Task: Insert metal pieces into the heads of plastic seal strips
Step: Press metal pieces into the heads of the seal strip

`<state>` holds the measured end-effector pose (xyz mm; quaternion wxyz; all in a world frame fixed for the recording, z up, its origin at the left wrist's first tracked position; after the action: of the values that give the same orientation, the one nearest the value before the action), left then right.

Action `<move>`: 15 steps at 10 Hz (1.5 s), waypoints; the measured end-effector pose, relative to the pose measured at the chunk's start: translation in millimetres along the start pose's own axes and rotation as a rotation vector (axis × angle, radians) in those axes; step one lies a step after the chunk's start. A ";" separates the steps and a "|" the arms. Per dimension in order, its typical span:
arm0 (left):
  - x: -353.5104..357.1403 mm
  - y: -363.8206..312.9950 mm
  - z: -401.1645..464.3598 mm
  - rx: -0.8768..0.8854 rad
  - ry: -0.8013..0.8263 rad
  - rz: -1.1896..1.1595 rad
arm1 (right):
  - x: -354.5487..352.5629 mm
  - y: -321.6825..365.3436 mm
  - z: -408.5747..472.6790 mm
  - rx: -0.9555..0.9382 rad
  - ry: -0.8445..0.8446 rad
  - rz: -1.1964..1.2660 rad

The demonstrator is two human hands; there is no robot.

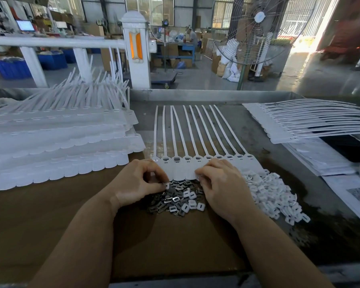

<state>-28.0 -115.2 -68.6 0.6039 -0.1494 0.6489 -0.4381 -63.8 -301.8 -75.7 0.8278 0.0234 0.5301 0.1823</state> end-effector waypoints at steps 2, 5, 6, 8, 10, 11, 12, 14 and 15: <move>0.0 1.0 0.9 -0.016 -0.021 -0.065 | -0.1 -0.6 0.1 0.001 -0.003 0.010; -3.3 5.8 5.6 -0.055 -0.305 -0.328 | -0.9 0.2 0.2 0.001 0.004 0.003; -8.5 7.8 14.6 -0.112 -0.407 -0.342 | -0.7 0.4 0.6 0.000 0.009 -0.002; -8.7 8.6 38.1 -0.193 -0.348 -0.055 | -1.1 0.9 1.3 -0.002 0.012 -0.013; -3.5 8.3 49.6 -0.213 -0.312 0.064 | -0.7 0.6 2.0 0.001 0.019 -0.008; -3.1 9.1 51.8 -0.227 -0.323 0.060 | -0.6 1.3 2.6 -0.001 0.017 -0.005; -1.4 11.0 52.4 -0.233 -0.330 0.041 | -0.7 1.9 3.0 -0.001 0.012 0.002; 5.7 13.9 54.7 -0.236 -0.351 0.076 | -1.0 3.5 2.1 -0.003 -0.005 0.020; 6.2 15.4 55.3 -0.244 -0.349 0.099 | -0.7 3.5 1.6 -0.007 -0.005 0.017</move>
<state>26.3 -132.4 -78.0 0.7052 -0.2628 0.5894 -0.2936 -63.7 -298.5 -73.5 0.8276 0.0254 0.5271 0.1913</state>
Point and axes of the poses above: each hand's wrist, its own z-axis towards the middle knuckle, its own x-axis out of the palm, y = z × x, the point moved 4 cm from there along z, towards the middle knuckle, and after that the axes turned 3 degrees about -z, right-handed, at the moved point
